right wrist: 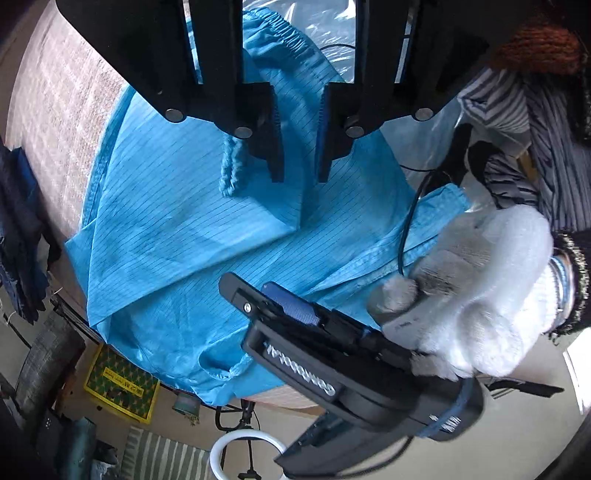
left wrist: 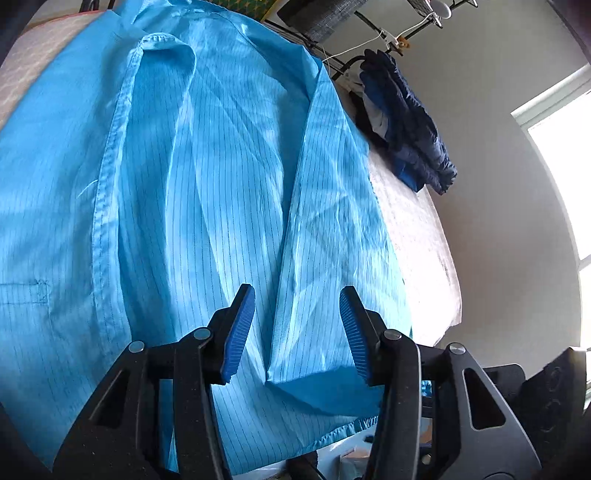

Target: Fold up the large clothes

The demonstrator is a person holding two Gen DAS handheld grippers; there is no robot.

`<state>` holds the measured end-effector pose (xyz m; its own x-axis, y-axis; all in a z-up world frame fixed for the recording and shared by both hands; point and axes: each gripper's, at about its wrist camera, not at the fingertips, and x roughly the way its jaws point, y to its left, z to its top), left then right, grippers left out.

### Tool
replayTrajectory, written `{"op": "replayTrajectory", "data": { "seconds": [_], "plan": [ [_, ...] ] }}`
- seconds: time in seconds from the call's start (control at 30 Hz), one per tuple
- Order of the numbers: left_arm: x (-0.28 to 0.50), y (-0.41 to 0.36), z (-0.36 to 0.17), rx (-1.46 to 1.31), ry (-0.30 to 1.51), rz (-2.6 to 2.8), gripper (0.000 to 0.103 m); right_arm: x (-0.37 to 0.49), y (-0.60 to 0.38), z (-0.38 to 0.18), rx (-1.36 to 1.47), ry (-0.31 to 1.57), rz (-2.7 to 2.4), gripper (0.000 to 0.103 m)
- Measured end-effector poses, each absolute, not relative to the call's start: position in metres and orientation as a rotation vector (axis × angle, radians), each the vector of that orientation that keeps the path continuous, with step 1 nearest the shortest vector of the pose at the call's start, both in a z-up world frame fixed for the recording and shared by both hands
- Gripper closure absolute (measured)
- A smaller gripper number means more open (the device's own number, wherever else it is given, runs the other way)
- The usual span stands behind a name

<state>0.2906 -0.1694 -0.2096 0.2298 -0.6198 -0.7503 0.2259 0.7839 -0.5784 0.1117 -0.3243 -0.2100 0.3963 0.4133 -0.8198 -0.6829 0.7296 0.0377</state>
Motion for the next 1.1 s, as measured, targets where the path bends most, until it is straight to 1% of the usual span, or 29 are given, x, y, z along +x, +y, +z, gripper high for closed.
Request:
{"op": "replayTrajectory", "data": {
  "seconds": [0.07, 0.1, 0.13, 0.2, 0.33, 0.5, 0.67, 0.83, 0.87, 0.93, 0.97, 1.0, 1.1],
  "plan": [
    [0.307, -0.178, -0.203, -0.368, 1.216, -0.602, 0.055, 0.107, -0.337, -0.195, -0.285, 0.902, 0.742, 0.064],
    [0.314, -0.181, -0.198, -0.36, 1.209, -0.603, 0.055, 0.107, -0.347, -0.187, -0.25, 0.881, 0.754, 0.062],
    [0.324, -0.185, -0.19, -0.348, 1.2, -0.605, 0.054, 0.11, -0.36, -0.179, -0.201, 0.861, 0.755, 0.061],
    [0.345, -0.202, -0.178, -0.314, 1.193, -0.633, 0.043, 0.123, -0.388, -0.167, -0.088, 0.838, 0.725, 0.061],
    [0.391, -0.241, -0.168, -0.222, 1.149, -0.618, 0.043, 0.172, -0.451, -0.16, 0.086, 0.807, 0.549, 0.061],
    [0.441, -0.266, -0.195, -0.248, 1.18, -0.585, 0.043, 0.247, -0.517, -0.186, 0.338, 0.833, 0.382, 0.061],
    [0.478, -0.266, -0.225, -0.334, 1.219, -0.539, 0.043, 0.316, -0.519, -0.226, 0.353, 0.884, 0.29, 0.061],
    [0.494, -0.265, -0.24, -0.422, 1.23, -0.57, 0.043, 0.355, -0.533, -0.257, 0.427, 0.893, 0.207, 0.061],
    [0.496, -0.267, -0.242, -0.419, 1.233, -0.582, 0.045, 0.361, -0.536, -0.264, 0.453, 0.898, 0.201, 0.061],
    [0.498, -0.273, -0.243, -0.403, 1.23, -0.602, 0.07, 0.37, -0.541, -0.275, 0.485, 0.912, 0.185, 0.061],
    [0.499, -0.277, -0.244, -0.389, 1.229, -0.616, 0.096, 0.372, -0.543, -0.277, 0.488, 0.916, 0.183, 0.061],
    [0.498, -0.279, -0.243, -0.379, 1.225, -0.62, 0.101, 0.374, -0.544, -0.279, 0.487, 0.918, 0.18, 0.061],
    [0.489, -0.279, -0.234, -0.334, 1.168, -0.625, 0.103, 0.384, -0.546, -0.286, 0.492, 0.924, 0.193, 0.061]
  ]
}}
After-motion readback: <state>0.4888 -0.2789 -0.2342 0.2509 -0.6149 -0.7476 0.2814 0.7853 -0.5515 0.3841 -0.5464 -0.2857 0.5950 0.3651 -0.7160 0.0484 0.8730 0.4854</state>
